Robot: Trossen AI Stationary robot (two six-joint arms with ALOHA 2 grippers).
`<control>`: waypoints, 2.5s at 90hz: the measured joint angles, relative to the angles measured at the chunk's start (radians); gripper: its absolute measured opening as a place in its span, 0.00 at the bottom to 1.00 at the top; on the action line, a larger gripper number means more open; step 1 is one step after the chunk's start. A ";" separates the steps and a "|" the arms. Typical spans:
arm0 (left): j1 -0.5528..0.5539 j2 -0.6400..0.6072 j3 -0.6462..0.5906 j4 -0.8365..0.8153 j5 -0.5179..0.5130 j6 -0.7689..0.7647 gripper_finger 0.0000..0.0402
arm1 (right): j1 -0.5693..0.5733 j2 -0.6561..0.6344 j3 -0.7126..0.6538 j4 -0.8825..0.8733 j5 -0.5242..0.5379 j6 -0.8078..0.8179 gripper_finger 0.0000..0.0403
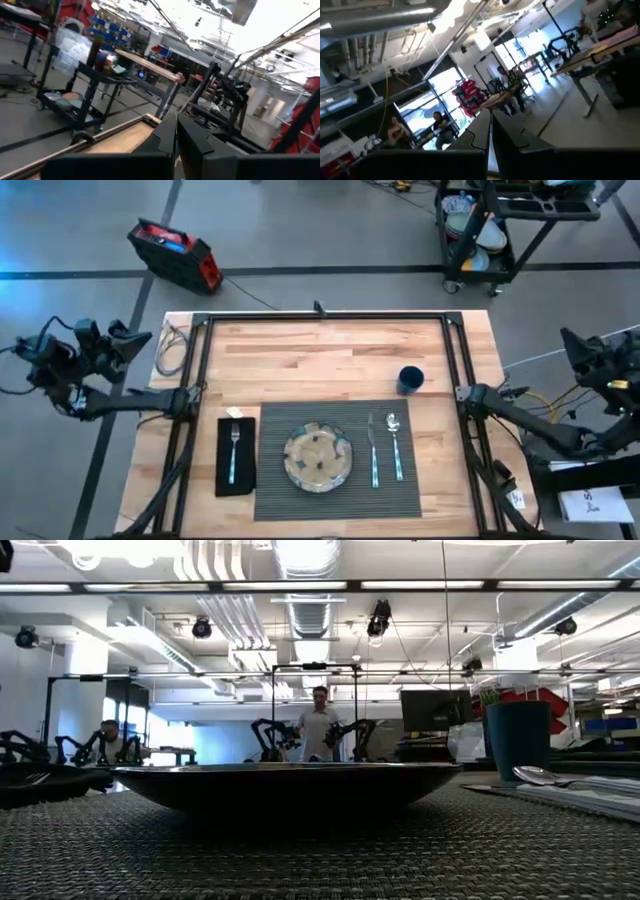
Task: Set table place
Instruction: Return to Home Position
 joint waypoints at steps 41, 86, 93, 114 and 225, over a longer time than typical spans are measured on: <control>0.126 0.000 -0.070 0.067 0.156 0.039 0.00 | -0.143 -0.001 -0.033 -0.068 -0.082 0.037 0.00; 0.120 -0.002 -0.367 0.443 0.275 0.038 0.00 | -0.214 -0.002 -0.224 0.230 -0.295 0.007 0.00; 0.120 -0.002 -0.422 0.521 0.289 0.034 0.00 | -0.220 -0.002 -0.271 0.266 -0.313 0.009 0.00; 0.120 -0.002 -0.580 0.641 0.289 -0.021 0.00 | -0.220 -0.004 -0.408 0.334 -0.374 0.040 0.00; 0.120 -0.002 -0.923 1.034 0.465 -0.169 0.00 | -0.068 -0.005 -1.109 1.294 -0.558 0.295 0.00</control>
